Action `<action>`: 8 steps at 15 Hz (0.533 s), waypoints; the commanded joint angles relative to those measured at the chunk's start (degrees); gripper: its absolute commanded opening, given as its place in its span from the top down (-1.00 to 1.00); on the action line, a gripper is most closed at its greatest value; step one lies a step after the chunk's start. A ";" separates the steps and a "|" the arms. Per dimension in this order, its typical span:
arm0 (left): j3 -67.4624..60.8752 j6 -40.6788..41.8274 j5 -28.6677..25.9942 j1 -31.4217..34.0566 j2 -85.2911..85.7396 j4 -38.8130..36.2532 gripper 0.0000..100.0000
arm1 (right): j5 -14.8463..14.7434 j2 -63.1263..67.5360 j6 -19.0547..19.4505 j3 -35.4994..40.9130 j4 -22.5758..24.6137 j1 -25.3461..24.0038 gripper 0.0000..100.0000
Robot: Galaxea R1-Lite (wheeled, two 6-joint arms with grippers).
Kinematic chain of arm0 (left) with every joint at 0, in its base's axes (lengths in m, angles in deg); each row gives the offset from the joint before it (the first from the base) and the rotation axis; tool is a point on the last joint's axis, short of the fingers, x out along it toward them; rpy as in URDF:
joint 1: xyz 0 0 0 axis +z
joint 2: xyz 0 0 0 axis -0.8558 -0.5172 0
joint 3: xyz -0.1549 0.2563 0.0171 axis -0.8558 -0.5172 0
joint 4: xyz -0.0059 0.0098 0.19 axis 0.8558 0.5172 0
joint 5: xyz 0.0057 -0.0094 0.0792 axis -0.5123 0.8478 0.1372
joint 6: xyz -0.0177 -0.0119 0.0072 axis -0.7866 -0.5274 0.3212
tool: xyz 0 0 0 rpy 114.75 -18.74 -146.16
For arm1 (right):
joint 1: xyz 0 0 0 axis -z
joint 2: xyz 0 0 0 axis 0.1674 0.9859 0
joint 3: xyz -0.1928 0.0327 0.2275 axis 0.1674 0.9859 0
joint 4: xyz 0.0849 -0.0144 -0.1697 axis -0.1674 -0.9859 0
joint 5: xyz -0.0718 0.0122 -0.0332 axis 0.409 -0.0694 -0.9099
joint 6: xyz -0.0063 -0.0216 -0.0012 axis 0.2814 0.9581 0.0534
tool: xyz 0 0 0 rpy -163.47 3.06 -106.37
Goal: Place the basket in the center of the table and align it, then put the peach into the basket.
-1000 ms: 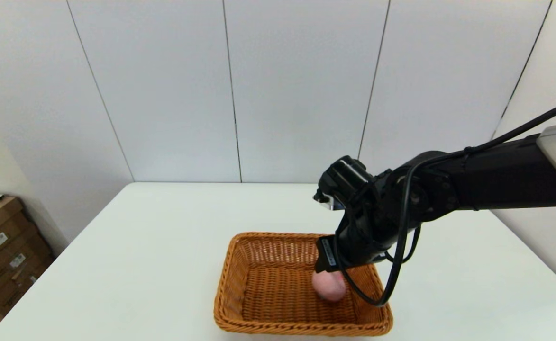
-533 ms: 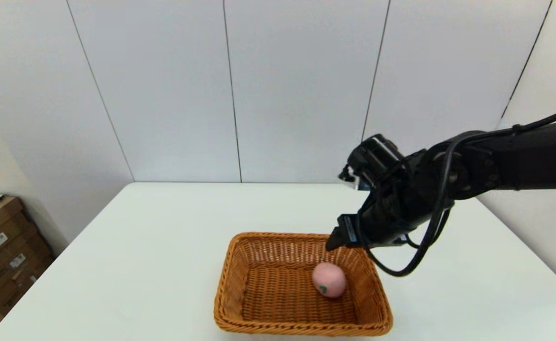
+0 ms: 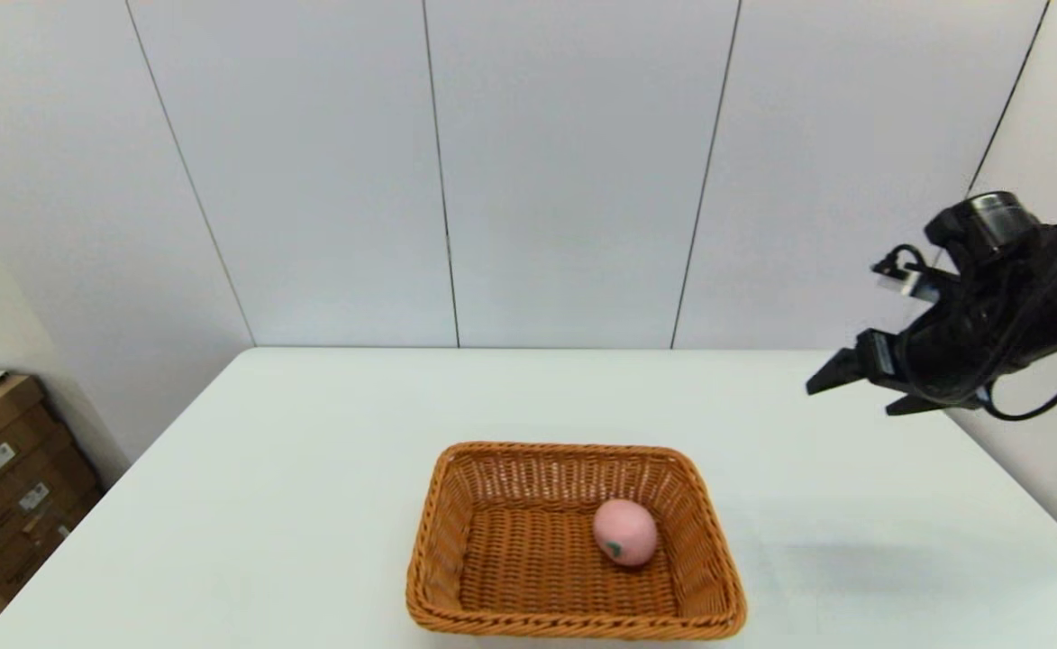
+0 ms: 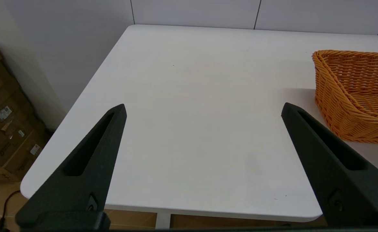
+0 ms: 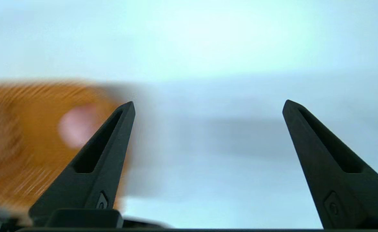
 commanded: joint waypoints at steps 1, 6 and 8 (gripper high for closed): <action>0.00 -0.08 0.02 0.01 0.01 0.04 -1.00 | 5.40 -4.69 4.87 -0.60 -4.95 11.36 -1.00; 0.00 -0.08 0.02 0.01 0.01 0.04 -1.00 | 18.32 -23.41 9.35 5.46 -21.48 9.25 -1.00; 0.00 -0.08 0.02 0.01 0.01 0.04 -1.00 | 21.66 -30.62 9.52 6.52 -26.84 6.00 -1.00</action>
